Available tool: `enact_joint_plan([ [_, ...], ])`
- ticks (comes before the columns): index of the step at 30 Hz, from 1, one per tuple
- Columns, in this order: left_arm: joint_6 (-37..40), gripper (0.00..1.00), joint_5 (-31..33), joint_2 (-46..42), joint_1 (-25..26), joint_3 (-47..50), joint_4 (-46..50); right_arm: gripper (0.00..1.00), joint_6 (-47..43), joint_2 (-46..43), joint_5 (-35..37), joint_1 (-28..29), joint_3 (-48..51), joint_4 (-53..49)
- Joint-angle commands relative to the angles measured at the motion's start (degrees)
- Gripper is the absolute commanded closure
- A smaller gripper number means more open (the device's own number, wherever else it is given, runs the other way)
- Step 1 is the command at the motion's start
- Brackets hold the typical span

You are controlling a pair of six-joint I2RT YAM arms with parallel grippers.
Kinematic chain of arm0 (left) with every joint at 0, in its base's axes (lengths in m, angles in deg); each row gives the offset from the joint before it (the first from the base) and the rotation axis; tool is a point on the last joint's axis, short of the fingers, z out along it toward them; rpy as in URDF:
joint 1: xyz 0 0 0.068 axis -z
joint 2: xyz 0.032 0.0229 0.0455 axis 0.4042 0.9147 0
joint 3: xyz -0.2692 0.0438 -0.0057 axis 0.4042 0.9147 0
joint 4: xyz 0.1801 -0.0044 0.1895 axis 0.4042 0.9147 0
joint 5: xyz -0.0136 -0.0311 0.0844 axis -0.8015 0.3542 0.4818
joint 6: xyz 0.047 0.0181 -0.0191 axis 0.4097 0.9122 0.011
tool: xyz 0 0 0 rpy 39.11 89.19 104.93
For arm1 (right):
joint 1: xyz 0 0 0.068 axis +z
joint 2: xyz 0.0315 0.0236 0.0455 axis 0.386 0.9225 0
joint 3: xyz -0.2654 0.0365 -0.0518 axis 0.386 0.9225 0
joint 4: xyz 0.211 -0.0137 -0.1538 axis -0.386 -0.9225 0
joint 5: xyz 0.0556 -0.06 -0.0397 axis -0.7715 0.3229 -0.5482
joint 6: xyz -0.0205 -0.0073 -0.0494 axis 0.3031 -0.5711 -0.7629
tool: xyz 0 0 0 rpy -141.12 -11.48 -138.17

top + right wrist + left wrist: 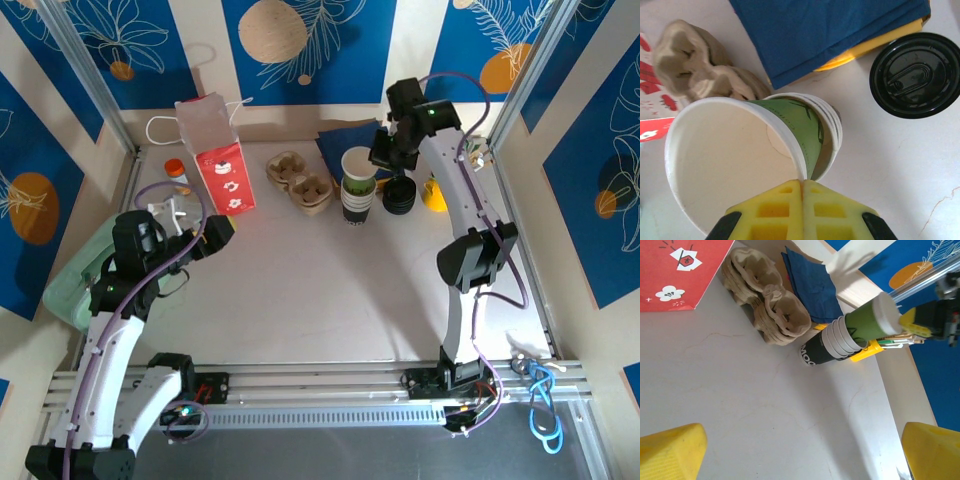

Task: Pack the takeout coffee

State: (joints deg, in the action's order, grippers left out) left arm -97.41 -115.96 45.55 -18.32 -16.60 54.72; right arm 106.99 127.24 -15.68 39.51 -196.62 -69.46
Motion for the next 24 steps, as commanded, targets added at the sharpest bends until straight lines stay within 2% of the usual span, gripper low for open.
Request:
enact_joint_plan([
  [1,0.58,0.01,1.28,-0.94,0.46,-1.39,0.97,0.99,-1.25,-5.10,-3.13,0.06,-4.26,-5.26],
  [5,0.63,0.01,1.91,-1.11,0.46,-1.11,0.97,1.00,-1.48,-9.48,-3.89,1.43,-2.96,-5.74],
  [9,0.98,0.01,2.14,-1.20,0.46,-0.89,0.89,1.00,-1.63,-15.69,-3.95,4.33,3.84,-3.86],
  [19,0.50,0.01,2.00,-1.27,0.46,0.97,-0.94,1.00,1.29,-33.06,-1.58,15.24,37.03,13.57],
  [24,0.42,0.01,2.16,-1.30,0.46,1.44,-1.00,1.00,4.09,-35.61,2.10,20.03,49.09,20.22],
])
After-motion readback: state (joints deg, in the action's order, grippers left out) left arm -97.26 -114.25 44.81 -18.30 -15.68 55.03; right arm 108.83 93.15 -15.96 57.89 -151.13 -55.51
